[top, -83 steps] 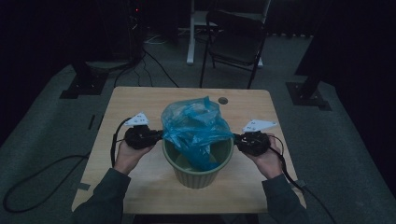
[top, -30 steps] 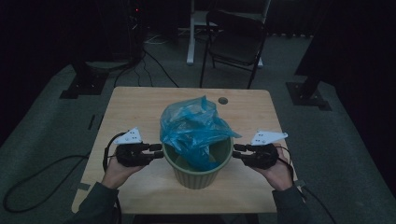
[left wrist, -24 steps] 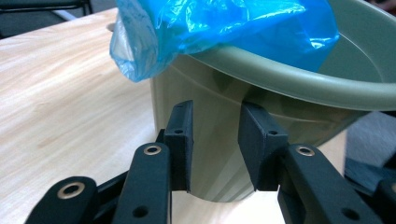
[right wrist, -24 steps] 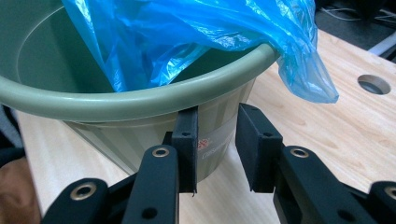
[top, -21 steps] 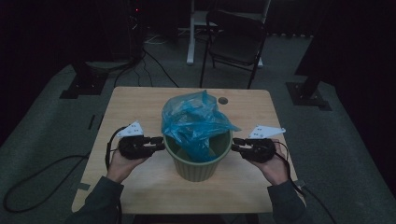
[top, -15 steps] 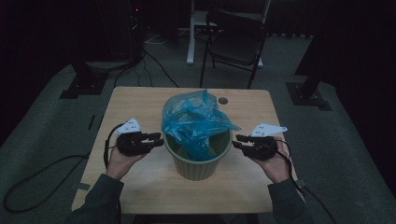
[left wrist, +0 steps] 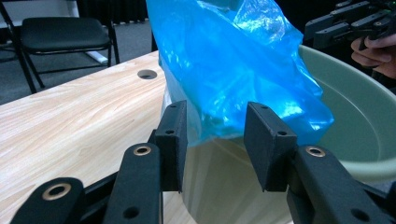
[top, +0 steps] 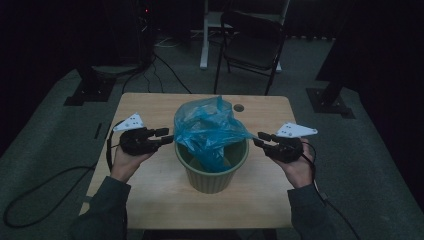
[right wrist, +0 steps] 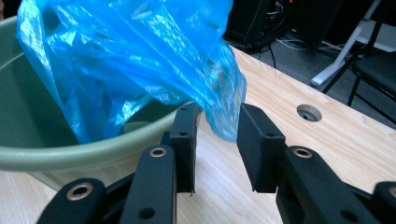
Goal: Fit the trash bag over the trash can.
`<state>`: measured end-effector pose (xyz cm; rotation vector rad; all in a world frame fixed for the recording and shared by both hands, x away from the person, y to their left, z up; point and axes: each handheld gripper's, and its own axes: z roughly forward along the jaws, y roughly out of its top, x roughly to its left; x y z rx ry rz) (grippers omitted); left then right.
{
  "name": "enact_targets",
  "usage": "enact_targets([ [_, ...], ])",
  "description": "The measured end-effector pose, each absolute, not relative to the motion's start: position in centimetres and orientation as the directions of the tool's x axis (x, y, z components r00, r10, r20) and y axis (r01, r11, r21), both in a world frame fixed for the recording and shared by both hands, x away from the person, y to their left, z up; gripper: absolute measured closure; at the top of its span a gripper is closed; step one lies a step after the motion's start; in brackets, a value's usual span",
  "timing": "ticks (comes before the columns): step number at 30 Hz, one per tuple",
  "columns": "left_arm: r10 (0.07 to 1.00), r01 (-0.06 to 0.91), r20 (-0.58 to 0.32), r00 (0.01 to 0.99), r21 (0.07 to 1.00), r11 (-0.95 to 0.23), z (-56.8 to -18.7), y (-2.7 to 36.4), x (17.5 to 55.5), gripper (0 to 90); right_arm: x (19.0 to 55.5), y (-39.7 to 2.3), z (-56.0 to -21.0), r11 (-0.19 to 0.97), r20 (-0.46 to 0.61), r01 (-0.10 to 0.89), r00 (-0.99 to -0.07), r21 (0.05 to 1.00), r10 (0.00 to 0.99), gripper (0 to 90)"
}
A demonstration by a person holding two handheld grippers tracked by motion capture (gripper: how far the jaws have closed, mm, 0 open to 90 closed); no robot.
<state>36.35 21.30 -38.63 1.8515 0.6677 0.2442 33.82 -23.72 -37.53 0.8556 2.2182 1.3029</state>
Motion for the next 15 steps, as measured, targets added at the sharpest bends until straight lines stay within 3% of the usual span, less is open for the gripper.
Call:
enact_targets([
  [8,0.531,0.356,-0.188,0.826,0.905,-0.234,-38.8,20.7,37.6,59.2,34.8,-23.4,-37.2,0.334,-0.012,0.296,-0.732,0.895,0.681,63.9],
  [15,0.504,0.383,-0.229,0.833,0.896,-0.224,-39.0,20.6,38.3,61.0,35.6,-23.5,-37.3,0.322,0.022,0.316,-0.744,0.892,0.668,66.0],
])
